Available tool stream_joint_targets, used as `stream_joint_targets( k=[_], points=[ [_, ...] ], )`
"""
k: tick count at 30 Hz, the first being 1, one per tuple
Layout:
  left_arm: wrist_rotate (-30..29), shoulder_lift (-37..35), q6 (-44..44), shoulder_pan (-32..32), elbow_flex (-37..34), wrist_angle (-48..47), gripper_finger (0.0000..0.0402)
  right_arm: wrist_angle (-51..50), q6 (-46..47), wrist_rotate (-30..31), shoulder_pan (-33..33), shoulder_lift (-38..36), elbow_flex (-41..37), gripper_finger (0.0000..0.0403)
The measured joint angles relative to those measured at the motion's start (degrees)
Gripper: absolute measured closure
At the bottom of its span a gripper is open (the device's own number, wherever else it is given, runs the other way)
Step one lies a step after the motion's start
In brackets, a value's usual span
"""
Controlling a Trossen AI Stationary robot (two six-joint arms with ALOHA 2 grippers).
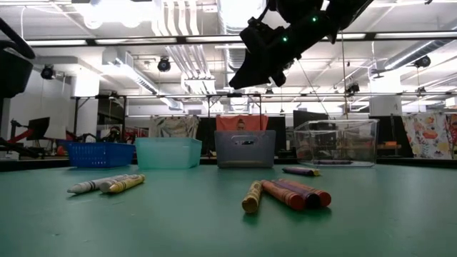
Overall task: Sort crayons
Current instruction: Put the yellow crayon into the black bin
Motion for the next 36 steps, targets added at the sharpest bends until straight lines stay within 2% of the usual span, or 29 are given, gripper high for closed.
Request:
stream_joint_targets(
  k=[3,6,9,14,18,23,27,31,34,36],
  points=[
    [-0.43,1.04,0.0,-0.18,0.08,0.2,0.0288,-0.02,-0.02,0.0,0.2,0.0,0.0,0.0326],
    [-1.44,1.35,0.0,-0.59,0.13,0.09,0.0292,-0.02,-0.04,0.0,0.3,0.0,0.0,0.0322],
    [-1.91,1.34,0.0,-0.98,0.08,-0.16,0.032,-0.03,-0.14,0.0,0.42,0.0,0.0,0.0319],
    [-2.06,1.06,0.41,-1.38,-0.03,-0.88,0.039,-0.04,-0.21,0.02,0.83,0.0,0.0,0.0322],
    [-2.18,-0.94,2.97,-1.36,-0.29,-0.83,0.0391,-0.55,-1.05,-0.02,1.87,-0.16,0.0,0.033],
    [-8.54,-7.13,8.89,-0.68,-0.33,-2.13,0.0399,-2.93,-2.76,-0.02,4.1,-1.88,0.0,0.0332],
    [-11.72,-13.75,20.48,2.03,-0.36,-3.01,0.04,-2.97,-4.52,-0.09,6.9,-4.14,-0.19,0.0328],
    [-19.08,-21.28,35.64,6.74,-0.35,-0.59,0.0401,-1.24,-4.9,-0.11,10.09,-5.75,-1.26,0.0325],
    [-24.94,-26.22,52.99,10.83,-0.43,5.62,0.0401,3.82,-6.08,-0.12,12.59,-5.63,-3.18,0.0328],
    [-25.81,-28.92,66.59,13.8,-1.14,12.25,0.0401,9.8,-7.01,-0.18,13.98,-4.97,-5.25,0.0331]
  ],
)
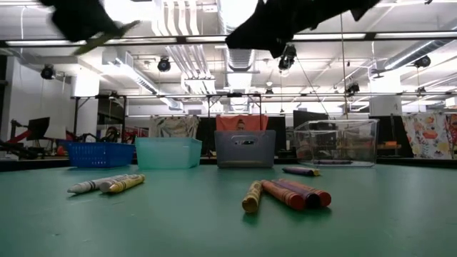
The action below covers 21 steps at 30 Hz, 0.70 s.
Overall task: Sort crayons
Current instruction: Put the yellow crayon into the black bin
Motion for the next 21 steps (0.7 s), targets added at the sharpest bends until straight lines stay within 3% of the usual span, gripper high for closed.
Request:
stream_joint_targets(
  k=[5,9,13,16,21],
  points=[
    [4.02,-4.75,30.87,8.28,-2.49,17.15,0.0401,14.81,-3.13,0.0,1.33,2.19,-4.86,0.0335],
    [9.93,-6.62,46.29,15.18,-5.32,28.84,0.0401,25.89,-4.47,0.03,1.33,4.33,-5.92,0.0335],
    [20.25,-6.77,52.66,21.71,-9.46,40.49,0.0401,34.17,-6.19,0.03,1.31,6.37,-5.71,0.0327],
    [26.44,-6.63,53.45,26.1,-12.75,47.76,0.0401,34.94,-7.35,0.03,1.31,6.9,-4.41,0.0309],
    [27.41,-5.89,53.52,30.1,-16.93,53.3,0.0401,34.84,-8.2,0.01,0.78,6.88,-2.37,0.0275]
  ],
)
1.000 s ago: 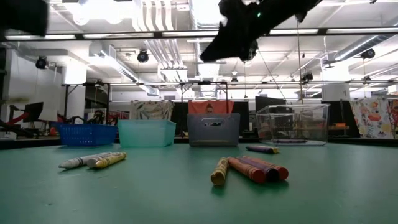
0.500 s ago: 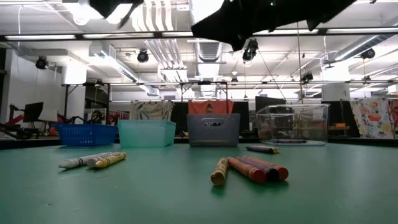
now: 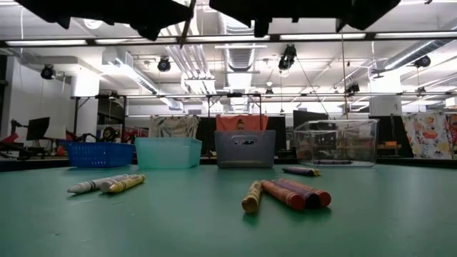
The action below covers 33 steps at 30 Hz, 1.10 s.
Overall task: Sort crayons
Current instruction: Put the yellow crayon into the black bin
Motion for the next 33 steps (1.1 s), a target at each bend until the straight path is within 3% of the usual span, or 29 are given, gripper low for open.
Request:
stream_joint_targets(
  k=[7,14,19,25,33],
  points=[
    [0.03,0.99,1.43,2.7,-1.97,7.64,0.0402,-0.14,-1.62,-0.01,-2.35,2.24,4.25,0.0245],
    [0.04,2.36,1.61,4.09,-0.95,7.86,0.0402,-0.77,-2.24,-2.8,-4.72,5.17,7.75,0.0251],
    [0.04,2.4,1.51,4.08,-0.99,7.92,0.0402,-0.91,-2.35,-2.89,-4.77,5.65,8.45,0.0286],
    [-0.39,2.42,-0.54,4.58,-0.99,7.95,0.0398,-0.97,-4.2,-2.86,-4.77,5.72,8.34,0.038],
    [-1.19,1.26,-2.22,5.08,-0.99,7.13,0.033,-6.23,-4.11,-2.51,-5.23,4.15,9.54,0.0385]
  ],
)
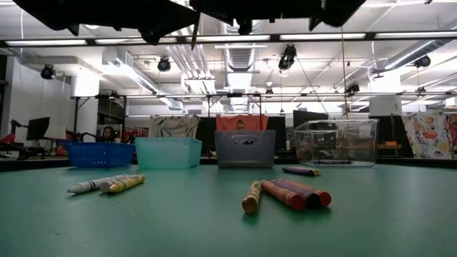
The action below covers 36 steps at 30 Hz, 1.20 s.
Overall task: Sort crayons
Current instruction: Put the yellow crayon into the black bin, then put the white crayon into the light blue bin
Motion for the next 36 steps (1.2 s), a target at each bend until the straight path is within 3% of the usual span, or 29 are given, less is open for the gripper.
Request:
stream_joint_targets(
  k=[6,14,23,30,36],
  points=[
    [-8.51,-3.45,-0.03,0.07,0.0,-6.37,0.0294,-20.34,6.01,0.81,-3.86,-1.56,5.84,0.0386],
    [-14.19,-10.44,-0.17,0.32,0.0,-14.14,0.0288,-44.97,10.11,9.18,-13.9,-1.21,11.22,0.0387],
    [-14.24,-10.96,-2.84,0.35,-0.16,-14.61,0.0287,-44.16,15.05,8.65,-24.22,2.14,6.45,0.0364],
    [-14.24,-10.01,-4.52,0.35,-0.4,-15.74,0.0287,-43.42,16.07,7.64,-24.94,4.14,6.45,0.0306],
    [-14.22,-9.95,-7.36,0.3,-0.42,-19.08,0.0287,-42.99,16.2,7.36,-24.7,2.56,6.45,0.0281]
  ],
)
